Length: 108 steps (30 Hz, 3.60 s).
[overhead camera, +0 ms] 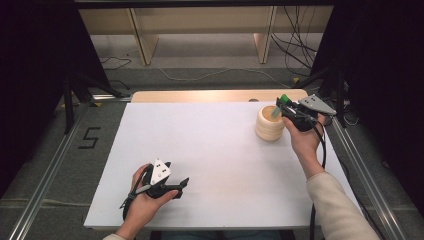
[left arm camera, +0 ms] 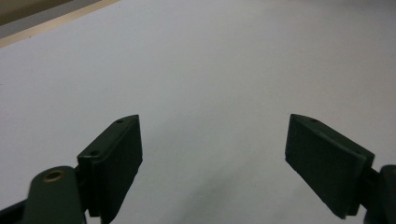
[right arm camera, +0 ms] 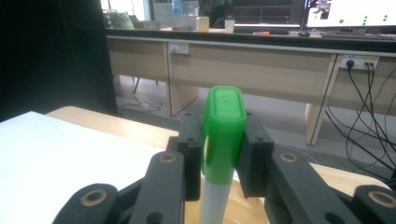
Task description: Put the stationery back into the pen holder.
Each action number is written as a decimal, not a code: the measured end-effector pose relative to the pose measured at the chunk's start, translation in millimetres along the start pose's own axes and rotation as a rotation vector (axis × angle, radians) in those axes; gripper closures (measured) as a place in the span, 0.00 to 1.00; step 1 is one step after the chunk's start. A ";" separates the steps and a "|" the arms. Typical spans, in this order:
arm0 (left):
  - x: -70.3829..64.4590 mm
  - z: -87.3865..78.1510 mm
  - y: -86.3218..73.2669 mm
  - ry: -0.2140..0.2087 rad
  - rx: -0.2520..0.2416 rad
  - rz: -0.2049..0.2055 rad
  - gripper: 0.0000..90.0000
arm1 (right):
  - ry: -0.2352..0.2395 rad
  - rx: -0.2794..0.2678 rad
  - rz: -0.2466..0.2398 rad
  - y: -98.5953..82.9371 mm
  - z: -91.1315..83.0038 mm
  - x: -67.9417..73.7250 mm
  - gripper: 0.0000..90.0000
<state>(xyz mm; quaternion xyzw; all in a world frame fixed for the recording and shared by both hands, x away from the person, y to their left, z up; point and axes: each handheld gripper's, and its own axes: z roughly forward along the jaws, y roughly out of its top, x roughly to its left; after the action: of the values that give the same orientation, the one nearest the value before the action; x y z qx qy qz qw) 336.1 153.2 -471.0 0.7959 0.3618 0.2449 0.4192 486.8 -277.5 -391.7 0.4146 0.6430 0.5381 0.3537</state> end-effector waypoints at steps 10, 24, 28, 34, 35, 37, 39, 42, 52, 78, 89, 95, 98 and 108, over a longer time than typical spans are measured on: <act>-0.1 0.5 -0.1 -0.005 0.005 0.005 0.21 | -0.003 0.043 -0.010 -11.1 10.8 -0.6 0.83; -0.3 0.6 -0.3 -0.007 0.006 0.005 0.21 | 0.000 0.109 -0.021 -27.0 22.4 -1.8 0.83; -0.1 0.5 -0.3 -0.007 0.006 0.006 0.21 | -0.004 0.126 -0.021 -29.7 23.4 -2.9 0.83; -0.1 0.5 -0.4 -0.008 0.007 0.008 0.21 | 0.002 0.140 -0.026 -32.2 25.5 -2.4 0.82; -0.1 0.5 -0.4 -0.009 0.007 0.007 0.21 | 0.002 0.145 -0.026 -32.6 25.8 -2.0 0.82; -0.1 0.4 -0.5 -0.010 0.009 0.010 0.21 | 0.000 0.152 -0.027 -33.3 26.2 -1.7 0.82; -0.9 0.6 -0.4 -0.011 0.006 0.004 0.21 | 0.002 0.162 -0.031 -34.0 26.8 -1.9 0.82; -0.9 0.7 -0.6 -0.011 0.006 0.004 0.21 | 0.000 0.170 -0.033 -35.1 27.5 -2.5 0.82; -1.2 0.9 -0.6 -0.011 0.007 0.004 0.21 | 0.003 0.182 -0.030 -36.6 28.8 -3.0 0.82; -1.4 0.0 -0.9 -0.011 0.007 0.005 0.21 | -0.041 0.149 -0.017 -19.8 12.4 -2.5 0.42; -1.4 -0.2 -1.1 -0.009 0.007 0.003 0.21 | -0.018 0.202 -0.008 -17.3 4.0 1.8 0.31; -1.7 -0.1 -1.0 -0.011 0.006 0.005 0.21 | 0.009 0.224 -0.014 -17.2 -4.2 3.5 0.29; -1.7 0.0 -1.0 -0.010 0.007 0.005 0.21 | 0.022 0.226 -0.022 -18.4 -8.9 4.7 0.28; -1.9 0.0 -1.2 -0.011 0.009 0.007 0.21 | 0.056 0.258 -0.024 -21.2 -19.9 9.4 0.25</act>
<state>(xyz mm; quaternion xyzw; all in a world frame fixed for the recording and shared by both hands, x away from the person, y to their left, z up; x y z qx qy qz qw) 334.5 152.2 -472.2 0.8003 0.3579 0.2402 0.4168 461.8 -278.5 -409.3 0.4338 0.7216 0.4577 0.2858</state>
